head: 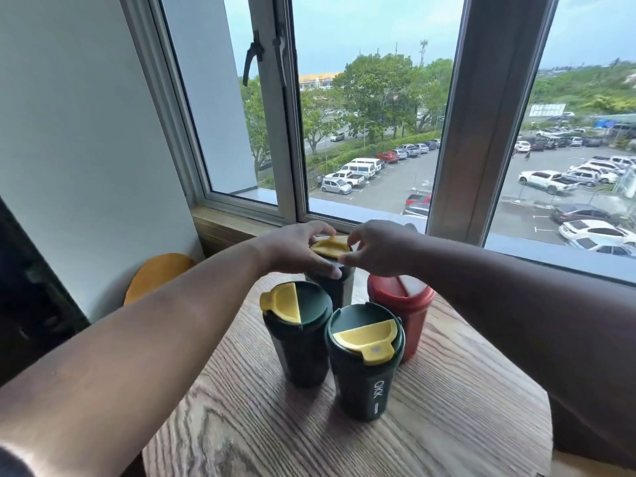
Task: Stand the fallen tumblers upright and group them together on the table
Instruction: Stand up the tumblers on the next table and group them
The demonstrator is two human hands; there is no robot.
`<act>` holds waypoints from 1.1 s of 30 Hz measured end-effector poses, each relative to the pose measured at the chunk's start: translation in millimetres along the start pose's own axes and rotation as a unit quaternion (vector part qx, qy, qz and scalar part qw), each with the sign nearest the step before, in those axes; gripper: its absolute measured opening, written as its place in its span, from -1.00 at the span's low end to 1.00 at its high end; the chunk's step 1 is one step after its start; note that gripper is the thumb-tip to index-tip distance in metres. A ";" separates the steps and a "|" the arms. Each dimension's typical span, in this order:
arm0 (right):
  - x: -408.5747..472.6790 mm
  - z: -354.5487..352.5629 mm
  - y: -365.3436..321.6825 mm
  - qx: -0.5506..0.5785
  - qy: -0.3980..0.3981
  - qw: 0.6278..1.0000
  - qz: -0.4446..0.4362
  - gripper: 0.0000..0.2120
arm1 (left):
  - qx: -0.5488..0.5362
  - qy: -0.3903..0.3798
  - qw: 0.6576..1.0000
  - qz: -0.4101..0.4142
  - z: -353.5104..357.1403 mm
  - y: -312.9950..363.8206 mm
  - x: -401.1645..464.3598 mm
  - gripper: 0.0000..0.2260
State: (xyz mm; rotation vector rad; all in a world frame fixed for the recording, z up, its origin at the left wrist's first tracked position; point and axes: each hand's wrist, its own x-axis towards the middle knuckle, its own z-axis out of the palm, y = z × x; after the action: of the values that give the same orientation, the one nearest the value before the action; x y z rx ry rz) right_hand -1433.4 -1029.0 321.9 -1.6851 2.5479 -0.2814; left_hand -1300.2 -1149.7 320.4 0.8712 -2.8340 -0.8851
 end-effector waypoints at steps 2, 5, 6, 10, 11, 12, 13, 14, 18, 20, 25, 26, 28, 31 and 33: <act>0.9 1.7 2.2 0.040 -0.016 0.999 -0.003 -0.55 | 0.070 0.022 0.997 -0.009 4.5 0.3 1.2 -0.25; 0.6 2.9 4.0 0.068 -0.028 0.997 0.004 -0.60 | 0.122 0.032 0.992 -0.007 11.6 1.0 1.3 -0.18; 0.8 3.0 4.3 0.068 -0.024 0.997 0.011 -0.64 | 0.123 0.026 0.992 -0.007 11.1 -0.2 0.8 -0.16; 1.5 3.6 5.8 0.084 -0.017 0.996 0.013 -0.76 | 0.089 -0.012 0.996 -0.014 2.6 -4.2 -1.8 -0.20; 1.8 3.8 5.6 0.082 -0.016 0.997 0.009 -0.77 | 0.079 -0.006 0.997 -0.017 3.0 -4.1 -1.6 -0.23; 2.1 3.7 4.9 0.076 -0.012 0.997 0.003 -0.78 | 0.071 0.006 0.997 -0.019 4.7 -3.3 -0.9 -0.26; 2.8 4.2 4.3 0.070 -0.008 0.997 0.000 -0.78 | 0.068 0.018 0.997 -0.020 7.3 -2.3 0.0 -0.28; 3.1 4.3 3.9 0.065 -0.002 0.998 0.000 -0.80 | 0.072 0.028 0.997 -0.020 10.3 -0.7 0.7 -0.31; 4.2 4.9 7.5 0.039 0.030 0.999 0.014 -0.82 | 0.094 0.050 0.994 -0.023 18.5 8.2 4.8 -0.33; 3.4 5.4 10.2 0.045 0.033 0.998 0.019 -0.83 | 0.092 0.050 0.994 -0.021 19.6 10.5 6.0 -0.33; 1.6 5.1 12.5 0.065 0.033 0.997 0.022 -0.84 | 0.098 0.022 0.995 -0.017 16.5 9.0 4.4 -0.30; 1.5 4.8 12.3 0.066 0.033 0.997 0.023 -0.84 | 0.095 0.017 0.995 -0.015 15.1 8.8 4.0 -0.32; 2.0 5.3 11.5 0.071 0.029 0.997 0.023 -0.83 | 0.083 0.007 0.996 -0.011 12.4 8.3 4.3 -0.34; 2.1 4.6 11.7 0.070 0.023 0.997 0.026 -0.81 | 0.068 0.001 0.998 -0.008 11.4 7.5 5.5 -0.35; 2.4 3.7 13.1 0.062 0.022 0.997 0.031 -0.79 | 0.071 0.000 0.997 -0.003 12.1 7.6 7.7 -0.36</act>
State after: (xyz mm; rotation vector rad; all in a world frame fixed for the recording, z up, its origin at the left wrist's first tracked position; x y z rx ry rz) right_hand -1445.7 -1026.7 315.8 -1.5713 2.5498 -0.4663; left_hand -1313.0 -1142.4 313.4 0.8951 -2.9250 -0.6901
